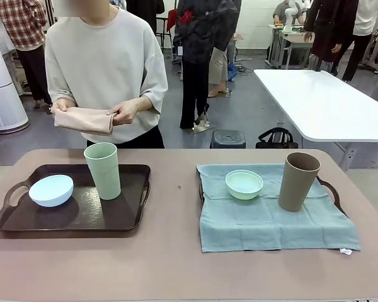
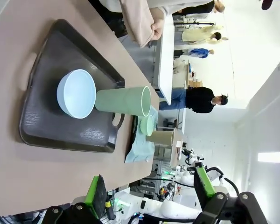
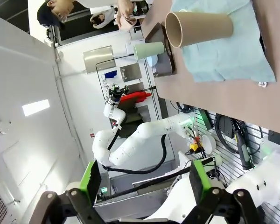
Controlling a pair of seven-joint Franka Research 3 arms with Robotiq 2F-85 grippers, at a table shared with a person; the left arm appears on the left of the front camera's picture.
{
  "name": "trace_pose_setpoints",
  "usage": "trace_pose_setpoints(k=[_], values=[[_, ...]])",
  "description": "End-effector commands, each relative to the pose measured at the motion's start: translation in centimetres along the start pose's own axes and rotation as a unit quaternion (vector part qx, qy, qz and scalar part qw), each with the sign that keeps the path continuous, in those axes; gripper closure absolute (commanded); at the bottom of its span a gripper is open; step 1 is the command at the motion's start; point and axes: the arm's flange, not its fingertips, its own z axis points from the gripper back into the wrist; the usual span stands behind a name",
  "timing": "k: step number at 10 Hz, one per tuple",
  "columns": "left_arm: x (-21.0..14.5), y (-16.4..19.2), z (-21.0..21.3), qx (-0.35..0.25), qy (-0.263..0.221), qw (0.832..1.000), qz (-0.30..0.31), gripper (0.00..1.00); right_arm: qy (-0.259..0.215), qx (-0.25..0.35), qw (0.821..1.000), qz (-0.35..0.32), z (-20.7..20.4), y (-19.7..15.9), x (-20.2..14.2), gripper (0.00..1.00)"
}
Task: Set up a tray with a mat and arrange the tableware.
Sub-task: Pick up the Picnic Bowl and Reusable plastic cup from the Handle tray in front of the human's position and hold them in the air.
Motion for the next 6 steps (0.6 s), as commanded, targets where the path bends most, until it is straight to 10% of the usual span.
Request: trace_pose_setpoints(k=[1, 6], values=[[0.03, -0.18, 0.03, 0.000, 0.005, 1.000, 0.010, 0.00, -0.010, 0.005, 1.000, 0.000, 0.66, -0.20, -0.36, 0.00], [0.03, -0.18, 0.03, 0.000, 0.005, 1.000, 0.010, 0.00, -0.010, 0.005, 1.000, 0.000, 0.66, -0.20, -0.36, 0.00]])
